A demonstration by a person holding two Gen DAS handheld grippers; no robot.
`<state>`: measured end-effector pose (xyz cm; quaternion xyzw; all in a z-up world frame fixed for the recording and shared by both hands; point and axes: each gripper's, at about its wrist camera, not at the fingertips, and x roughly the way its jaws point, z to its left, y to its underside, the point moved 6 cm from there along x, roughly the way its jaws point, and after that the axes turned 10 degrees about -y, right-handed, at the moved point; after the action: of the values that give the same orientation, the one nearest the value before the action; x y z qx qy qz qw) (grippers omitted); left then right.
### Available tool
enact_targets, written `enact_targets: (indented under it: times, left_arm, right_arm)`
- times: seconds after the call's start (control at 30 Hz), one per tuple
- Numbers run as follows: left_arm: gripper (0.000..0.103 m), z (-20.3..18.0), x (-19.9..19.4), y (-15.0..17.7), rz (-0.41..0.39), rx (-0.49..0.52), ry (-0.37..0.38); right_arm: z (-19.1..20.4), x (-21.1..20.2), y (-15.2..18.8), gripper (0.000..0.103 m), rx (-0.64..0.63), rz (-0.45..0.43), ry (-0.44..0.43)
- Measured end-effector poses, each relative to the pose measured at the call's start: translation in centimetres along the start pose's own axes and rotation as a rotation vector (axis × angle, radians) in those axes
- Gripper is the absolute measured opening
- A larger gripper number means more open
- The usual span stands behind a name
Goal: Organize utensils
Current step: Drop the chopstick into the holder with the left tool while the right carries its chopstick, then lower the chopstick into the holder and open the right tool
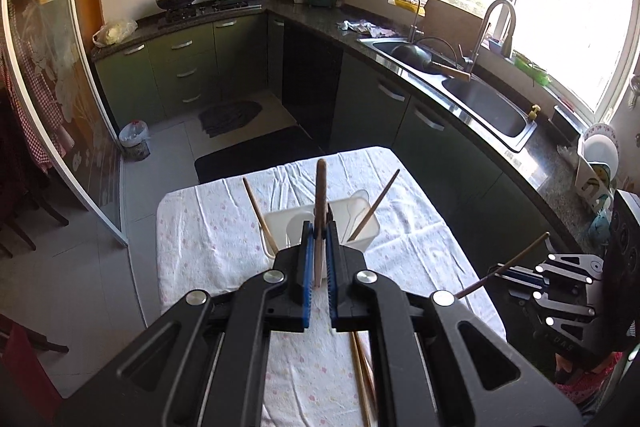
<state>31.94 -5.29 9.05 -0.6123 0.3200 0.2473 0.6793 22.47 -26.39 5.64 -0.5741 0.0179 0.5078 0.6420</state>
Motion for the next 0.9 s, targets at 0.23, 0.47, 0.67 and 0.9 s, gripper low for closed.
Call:
enact_targets:
  times: [0.23,0.47,0.67,0.9]
  left_arm:
    - [0.006,1.7,0.2,-4.0,-0.073,-0.053,-0.022]
    - [0.006,2.1,5.0,-2.8,0.03,-0.042,-0.038]
    - [0.007,1.9,9.3,0.0,0.134,-0.007,-0.051]
    - [0.02,2.0,9.9,1.8,0.155,0.029,-0.031]
  right_arm:
    - [0.8,-1.8,-4.9,0.006,-0.027,-0.08,-0.02]
    - [0.9,-0.9,-7.9,0.006,-0.028,-0.106,-0.029]
    - [0.6,0.1,-10.6,0.006,-0.014,-0.141,-0.035]
    - [-1.3,2.0,-13.4,0.006,-0.002,-0.173,0.035]
